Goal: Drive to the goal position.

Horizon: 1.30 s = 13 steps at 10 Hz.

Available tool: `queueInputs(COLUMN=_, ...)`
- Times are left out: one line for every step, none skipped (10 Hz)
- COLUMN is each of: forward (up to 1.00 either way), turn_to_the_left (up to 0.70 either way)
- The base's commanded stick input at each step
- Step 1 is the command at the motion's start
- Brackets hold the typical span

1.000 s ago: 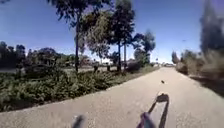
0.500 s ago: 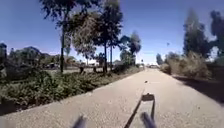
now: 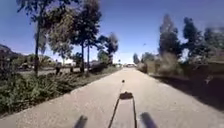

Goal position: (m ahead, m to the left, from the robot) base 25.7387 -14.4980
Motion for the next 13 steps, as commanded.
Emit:
queueInputs(forward=0.21, turn_to_the_left=-0.15)
queueInputs(forward=0.88, turn_to_the_left=-0.01)
queueInputs(forward=0.93, turn_to_the_left=0.0)
queueInputs(forward=0.93, turn_to_the_left=0.0)
queueInputs(forward=0.93, turn_to_the_left=0.0)
queueInputs(forward=0.93, turn_to_the_left=0.0)
queueInputs(forward=0.93, turn_to_the_left=0.0)
queueInputs(forward=0.93, turn_to_the_left=0.0)
queueInputs(forward=0.93, turn_to_the_left=0.0)
queueInputs(forward=0.93, turn_to_the_left=0.0)
queueInputs(forward=0.93, turn_to_the_left=0.0)
queueInputs(forward=0.93, turn_to_the_left=0.0)
queueInputs(forward=0.93, turn_to_the_left=0.0)
